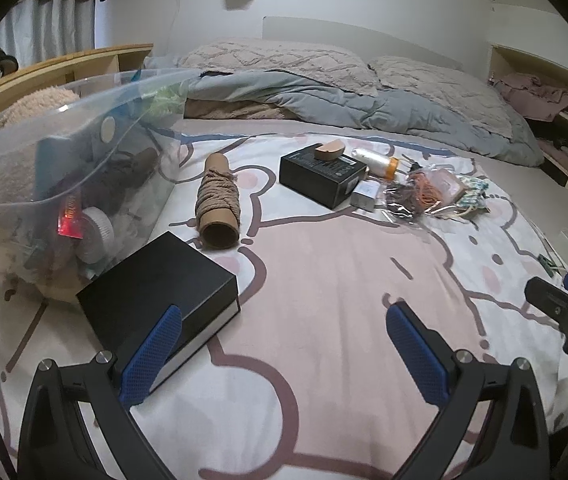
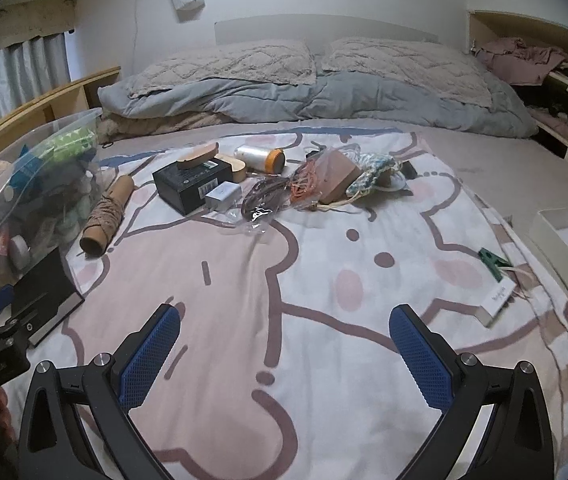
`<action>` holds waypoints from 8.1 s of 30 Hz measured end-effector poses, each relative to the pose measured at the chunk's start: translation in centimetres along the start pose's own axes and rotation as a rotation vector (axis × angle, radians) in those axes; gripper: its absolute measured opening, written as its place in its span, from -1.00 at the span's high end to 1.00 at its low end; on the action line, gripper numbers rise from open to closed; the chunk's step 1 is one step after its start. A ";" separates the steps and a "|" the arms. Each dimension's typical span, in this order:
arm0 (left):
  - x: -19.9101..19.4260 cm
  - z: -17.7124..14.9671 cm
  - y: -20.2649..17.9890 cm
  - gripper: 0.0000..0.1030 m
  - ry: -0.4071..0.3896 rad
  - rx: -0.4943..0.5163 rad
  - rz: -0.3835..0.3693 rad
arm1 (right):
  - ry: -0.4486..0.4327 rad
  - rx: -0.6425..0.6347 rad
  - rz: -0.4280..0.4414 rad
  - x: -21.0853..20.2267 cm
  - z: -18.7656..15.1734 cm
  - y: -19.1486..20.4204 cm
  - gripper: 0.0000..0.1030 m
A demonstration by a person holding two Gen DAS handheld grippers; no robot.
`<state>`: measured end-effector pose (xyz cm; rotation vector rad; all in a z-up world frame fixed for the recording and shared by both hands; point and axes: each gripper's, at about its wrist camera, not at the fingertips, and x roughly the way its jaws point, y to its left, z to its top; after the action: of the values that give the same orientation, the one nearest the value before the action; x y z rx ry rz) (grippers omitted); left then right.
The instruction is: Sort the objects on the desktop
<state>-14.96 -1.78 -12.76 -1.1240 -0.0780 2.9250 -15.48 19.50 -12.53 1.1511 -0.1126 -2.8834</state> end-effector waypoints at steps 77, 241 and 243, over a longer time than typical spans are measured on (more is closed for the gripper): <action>19.2 7.0 -14.4 -0.22 0.226 0.015 -0.152 | 0.096 0.559 0.277 16.3 6.0 -11.4 0.10; 12.2 1.7 -12.7 0.92 0.215 0.513 -0.179 | 0.317 0.159 -0.016 11.7 0.1 -10.1 -0.83; 11.2 1.0 -10.9 0.92 0.221 0.497 -0.166 | 0.317 0.151 -0.021 11.8 0.1 -10.0 -0.86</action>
<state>-24.08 9.35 -18.93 -1.2580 0.4999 2.4502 -24.16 28.77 -21.39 1.6263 -0.3133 -2.7037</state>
